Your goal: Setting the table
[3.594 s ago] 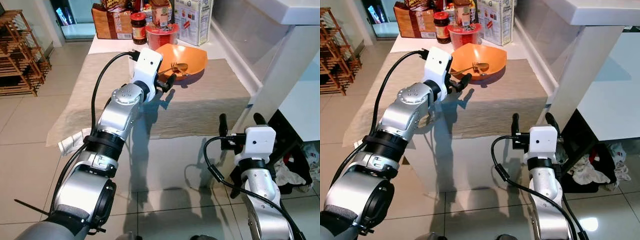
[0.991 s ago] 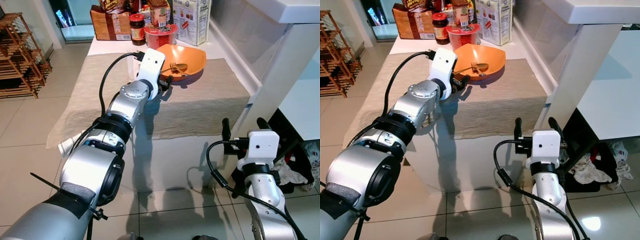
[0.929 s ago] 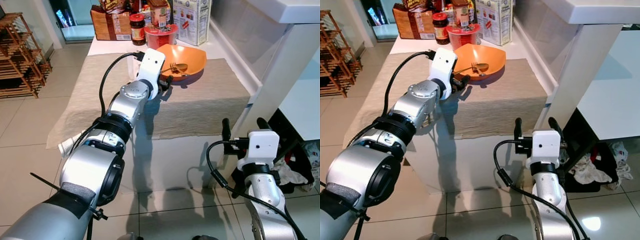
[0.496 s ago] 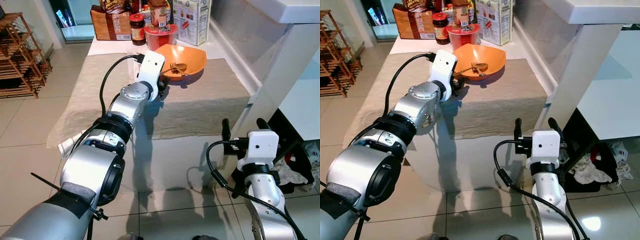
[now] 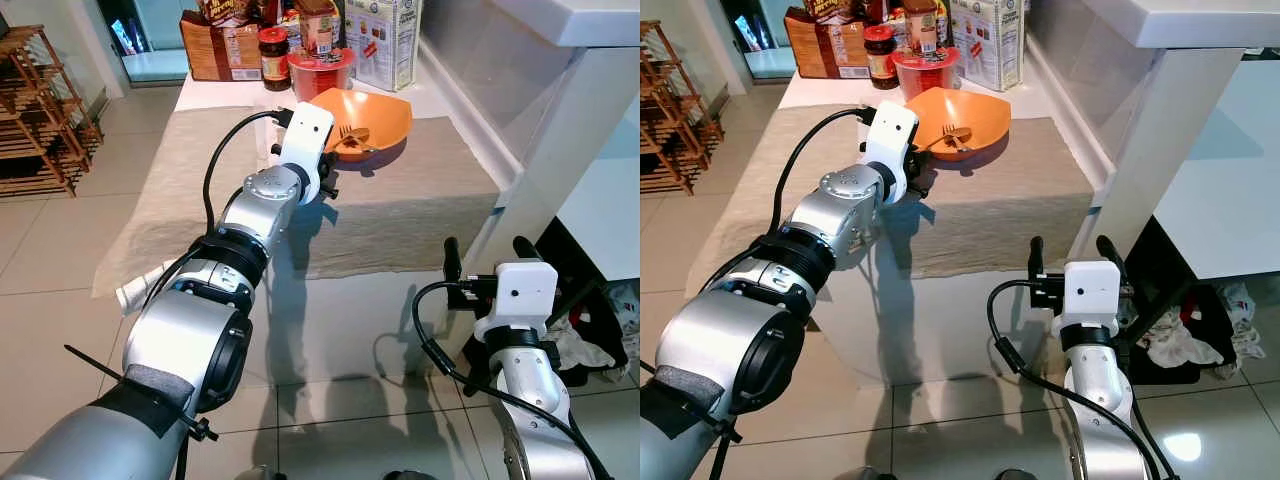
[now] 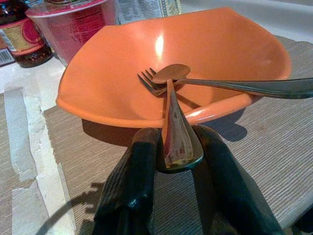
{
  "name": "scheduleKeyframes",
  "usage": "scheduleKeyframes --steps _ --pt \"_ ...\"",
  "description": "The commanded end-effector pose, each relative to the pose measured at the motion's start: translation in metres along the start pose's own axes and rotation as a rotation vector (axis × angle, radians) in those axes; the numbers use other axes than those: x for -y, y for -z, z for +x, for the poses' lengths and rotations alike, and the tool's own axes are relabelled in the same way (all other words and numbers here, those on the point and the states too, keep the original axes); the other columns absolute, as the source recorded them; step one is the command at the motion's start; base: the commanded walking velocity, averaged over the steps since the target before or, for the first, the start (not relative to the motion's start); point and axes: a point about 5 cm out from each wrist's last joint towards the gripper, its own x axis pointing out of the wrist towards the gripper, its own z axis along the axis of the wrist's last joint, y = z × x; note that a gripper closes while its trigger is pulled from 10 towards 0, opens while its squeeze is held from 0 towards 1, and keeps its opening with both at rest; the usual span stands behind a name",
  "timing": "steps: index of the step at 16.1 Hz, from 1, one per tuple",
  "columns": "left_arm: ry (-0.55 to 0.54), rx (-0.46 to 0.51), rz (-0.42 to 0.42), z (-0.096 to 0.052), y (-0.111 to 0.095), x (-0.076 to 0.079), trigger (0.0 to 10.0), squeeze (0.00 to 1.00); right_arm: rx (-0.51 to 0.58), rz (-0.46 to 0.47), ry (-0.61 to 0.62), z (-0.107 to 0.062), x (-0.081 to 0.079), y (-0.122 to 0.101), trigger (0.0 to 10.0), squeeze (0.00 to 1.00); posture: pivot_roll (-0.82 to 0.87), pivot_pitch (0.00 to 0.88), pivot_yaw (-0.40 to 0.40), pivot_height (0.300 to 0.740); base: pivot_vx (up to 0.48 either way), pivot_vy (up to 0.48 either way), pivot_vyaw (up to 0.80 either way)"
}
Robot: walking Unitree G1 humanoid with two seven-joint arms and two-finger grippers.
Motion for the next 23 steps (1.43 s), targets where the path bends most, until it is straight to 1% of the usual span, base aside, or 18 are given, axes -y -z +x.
scheduleKeyframes --steps 1,3,4,11,12,16,20,21,23 --pt "0.003 0.037 0.011 0.001 -0.014 -0.001 0.0 0.0 0.008 -0.004 0.0 0.002 0.0 -0.003 10.0 0.0 -0.14 0.0 0.067 0.74 0.0 0.0 0.0" --pt "-0.003 0.039 0.025 0.001 -0.015 -0.002 0.0 0.0 0.007 -0.005 0.0 0.001 0.0 -0.003 10.0 0.0 -0.14 0.0 0.067 0.74 0.0 0.0 0.0" --pt "-0.033 0.038 0.049 0.0 -0.015 -0.005 10.0 0.0 0.005 -0.005 0.0 0.001 0.0 -0.003 10.0 0.0 -0.14 0.0 0.067 0.74 0.0 0.0 0.0" --pt "-0.052 0.061 0.075 0.0 -0.02 -0.007 10.0 0.0 0.001 -0.006 -0.002 0.002 -0.001 -0.002 10.0 0.0 -0.13 0.002 0.065 0.74 0.0 0.0 0.0" --pt "-0.048 0.08 0.075 -0.001 -0.023 -0.007 0.0 0.0 0.001 -0.006 -0.003 0.002 -0.001 -0.002 10.0 0.0 -0.13 0.002 0.065 0.74 0.0 0.0 0.0" --pt "-0.035 0.134 0.052 -0.002 -0.031 -0.008 0.0 0.0 -0.003 -0.003 -0.003 0.001 -0.001 -0.002 10.0 0.0 -0.13 0.002 0.065 0.74 0.0 0.0 0.0" --pt "-0.023 0.265 0.019 -0.007 -0.052 -0.009 0.0 0.0 -0.006 -0.002 -0.007 0.002 -0.002 -0.001 10.0 0.0 -0.13 0.002 0.065 0.74 0.0 0.0 0.0" --pt "-0.017 0.298 0.0 -0.009 -0.056 -0.01 0.0 0.0 -0.006 -0.002 -0.009 0.002 -0.002 -0.001 10.0 0.0 -0.12 0.001 0.059 0.74 0.0 0.0 0.0" --pt "-0.025 0.31 -0.007 -0.01 -0.059 -0.012 0.0 0.0 -0.006 -0.003 -0.01 0.002 -0.002 0.0 10.0 0.0 -0.12 0.001 0.059 0.74 0.0 0.0 0.0"
